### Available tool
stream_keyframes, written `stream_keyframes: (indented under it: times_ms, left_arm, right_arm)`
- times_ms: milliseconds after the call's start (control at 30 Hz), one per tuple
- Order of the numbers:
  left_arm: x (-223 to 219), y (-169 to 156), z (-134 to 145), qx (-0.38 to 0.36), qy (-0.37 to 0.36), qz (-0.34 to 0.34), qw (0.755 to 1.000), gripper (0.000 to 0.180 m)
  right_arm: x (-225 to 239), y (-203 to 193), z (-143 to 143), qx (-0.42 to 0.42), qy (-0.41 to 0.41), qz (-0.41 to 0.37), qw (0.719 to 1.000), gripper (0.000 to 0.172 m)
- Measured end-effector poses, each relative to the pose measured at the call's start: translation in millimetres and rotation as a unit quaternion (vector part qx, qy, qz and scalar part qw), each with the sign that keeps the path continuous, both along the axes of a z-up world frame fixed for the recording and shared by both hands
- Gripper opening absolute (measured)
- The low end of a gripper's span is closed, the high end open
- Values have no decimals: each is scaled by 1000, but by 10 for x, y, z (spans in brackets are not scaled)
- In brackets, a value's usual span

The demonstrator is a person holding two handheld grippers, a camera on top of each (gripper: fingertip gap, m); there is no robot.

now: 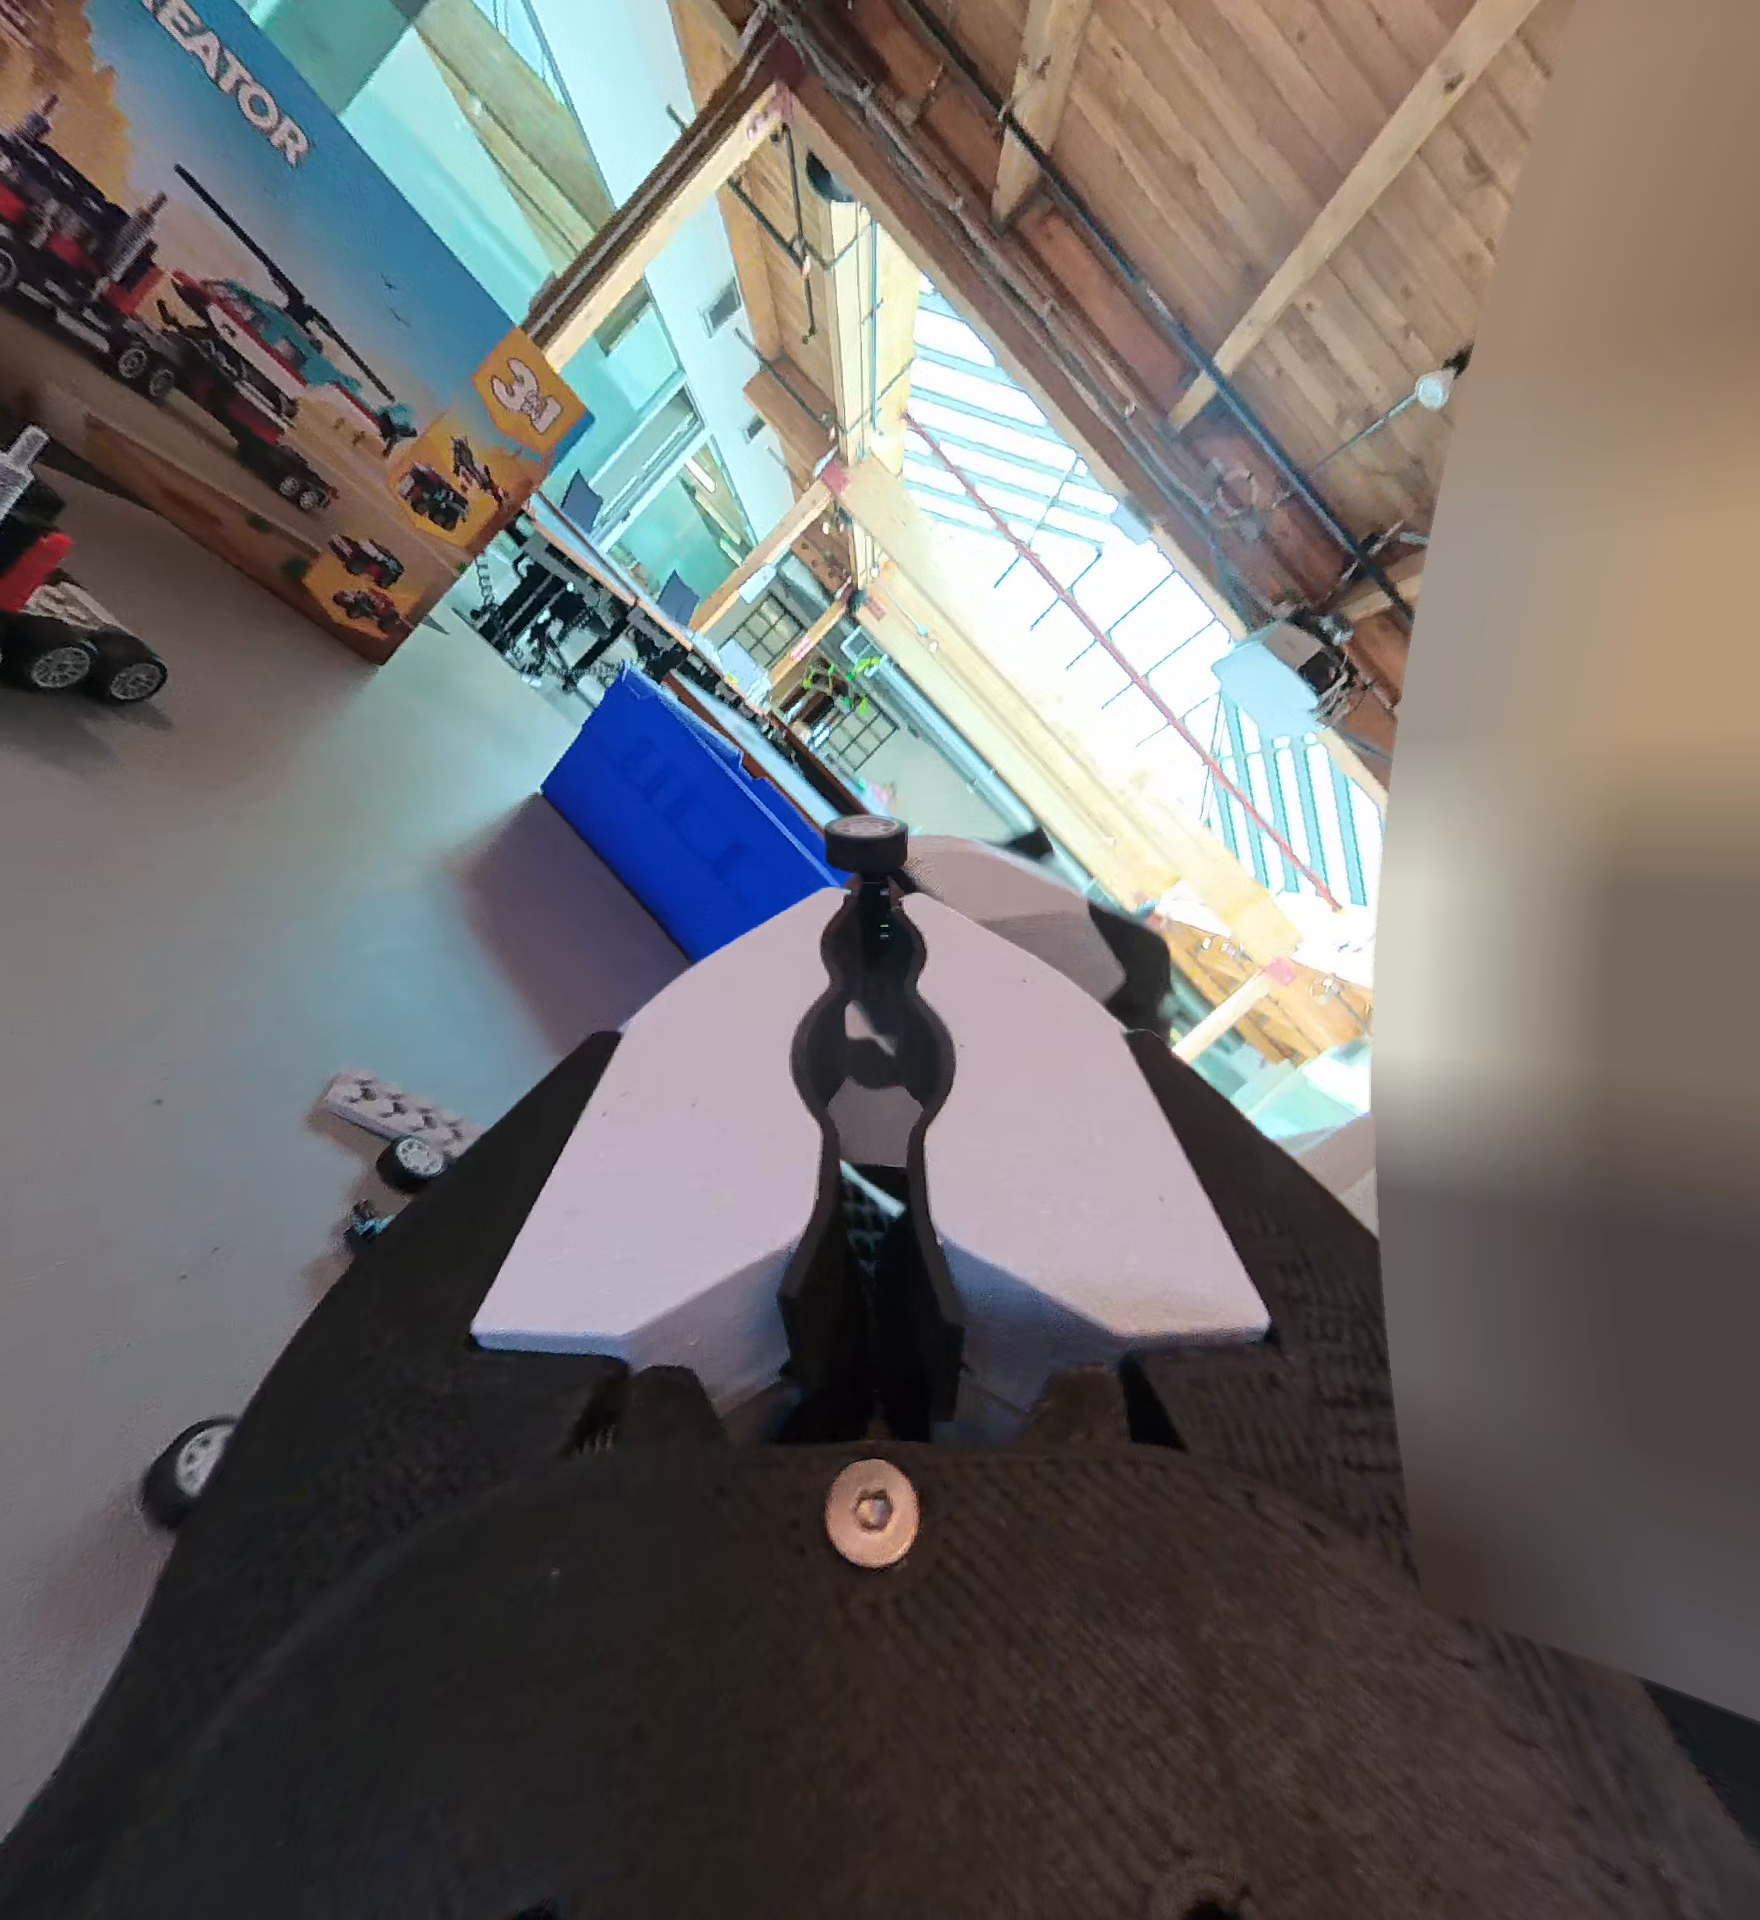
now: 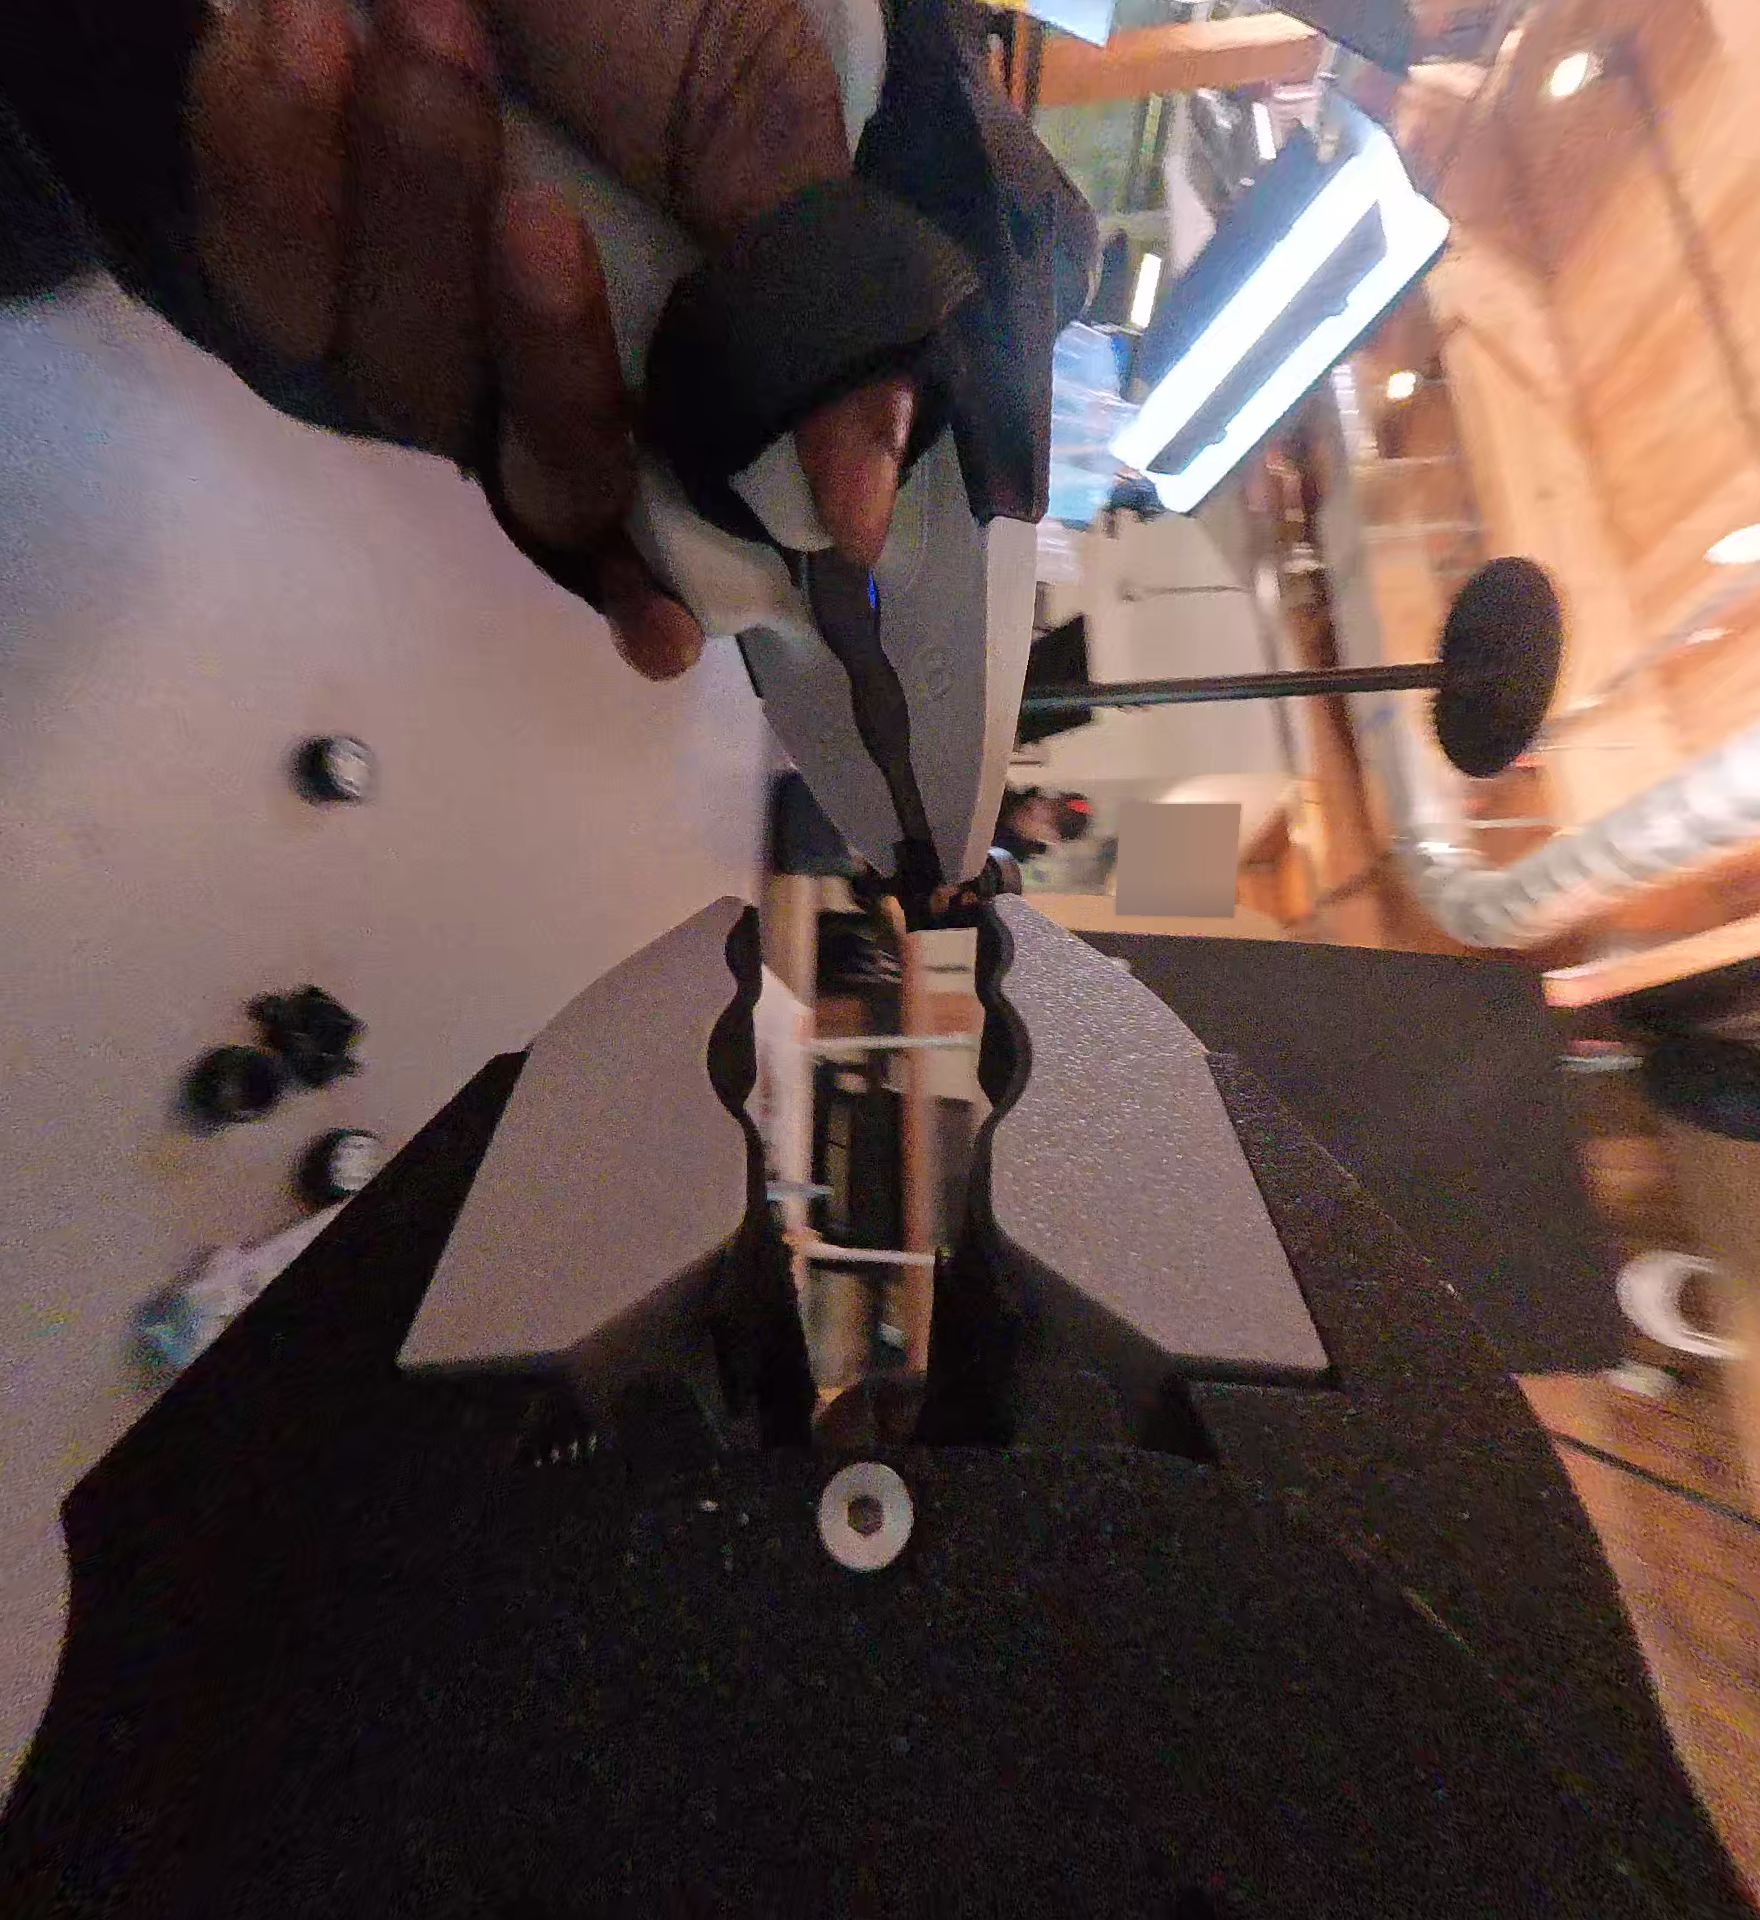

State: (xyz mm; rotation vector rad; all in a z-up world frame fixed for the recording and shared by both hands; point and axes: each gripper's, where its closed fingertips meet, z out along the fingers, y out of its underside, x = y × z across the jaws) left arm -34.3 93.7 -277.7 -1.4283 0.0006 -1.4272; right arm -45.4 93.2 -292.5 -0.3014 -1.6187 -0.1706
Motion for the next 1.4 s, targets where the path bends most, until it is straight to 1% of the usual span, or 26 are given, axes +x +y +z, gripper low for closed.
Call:
stream_keyframes:
  times_ms: [33,67,100,167,200,233,267,300,367,433,533,633,700,733,767,800,900,1000,1067,1133,1167,1200,1233,1300,1333,1400]
  left_arm:
    - [5,-15,-36,-2,18,-7,1000,5]
    - [22,-37,-85,-4,43,-18,999,5]
    - [50,-73,-131,-4,71,-33,997,5]
    - [106,-151,-200,-1,129,-62,990,5]
    - [123,-172,-254,-3,165,-70,984,5]
    - [130,-183,-304,-7,196,-73,978,5]
    - [137,-192,-333,-10,216,-76,973,5]
    - [144,-201,-345,-13,224,-80,971,5]
    - [153,-209,-356,-22,225,-87,970,5]
    - [170,-223,-395,-30,232,-95,968,5]
    - [174,-240,-447,-39,241,-96,965,5]
    - [178,-248,-381,-39,203,-92,974,7]
    - [202,-242,-434,-50,210,-92,972,22]
    - [233,-252,-465,-53,215,-99,970,22]
    - [255,-260,-460,-48,211,-101,971,11]
    - [255,-253,-457,-42,211,-94,972,6]
    - [249,-265,-457,-36,214,-89,972,7]
    - [256,-257,-537,-49,242,-79,966,9]
    - [265,-244,-608,-56,278,-62,957,7]
    - [262,-234,-722,-70,332,-45,939,6]
    - [258,-251,-787,-77,361,-48,928,6]
    - [258,-283,-840,-78,387,-55,917,7]
    - [263,-324,-872,-72,410,-63,907,7]
    - [299,-430,-862,-49,434,-85,896,8]
    - [330,-484,-824,-38,427,-100,898,8]
    - [369,-576,-743,-24,394,-130,910,8]
  right_arm:
    - [30,-54,-68,-82,-24,33,996,45]
    - [72,-115,-97,-173,-42,62,982,43]
    - [117,-178,-84,-269,-54,90,957,37]
    - [182,-262,83,-439,-44,145,886,31]
    - [195,-257,192,-489,-23,164,857,23]
    - [200,-248,245,-507,-13,172,845,19]
    - [192,-242,223,-497,-20,167,851,15]
    - [176,-228,141,-473,-39,150,867,12]
    - [144,-192,-56,-435,-82,110,890,12]
    - [125,-196,-154,-422,-99,99,896,8]
    - [131,-217,-194,-411,-107,99,900,6]
    - [122,-210,-104,-457,-63,114,880,6]
    - [103,-225,-66,-494,-34,125,860,6]
    - [89,-239,-88,-505,-33,125,854,6]
    - [75,-229,-130,-509,-33,116,852,6]
    - [72,-215,-139,-511,-28,113,852,6]
    - [80,-225,-158,-544,-28,119,830,6]
    - [99,-216,-255,-576,-50,109,809,6]
    - [120,-204,-316,-598,-65,98,793,6]
    - [134,-198,-420,-602,-84,67,791,6]
    - [141,-216,-476,-620,-93,52,778,6]
    - [153,-247,-517,-655,-98,44,748,6]
    - [170,-288,-533,-705,-99,42,701,6]
    - [218,-387,-503,-805,-103,55,581,6]
    - [245,-430,-465,-843,-109,64,523,5]
    - [264,-501,-396,-890,-119,75,434,4]
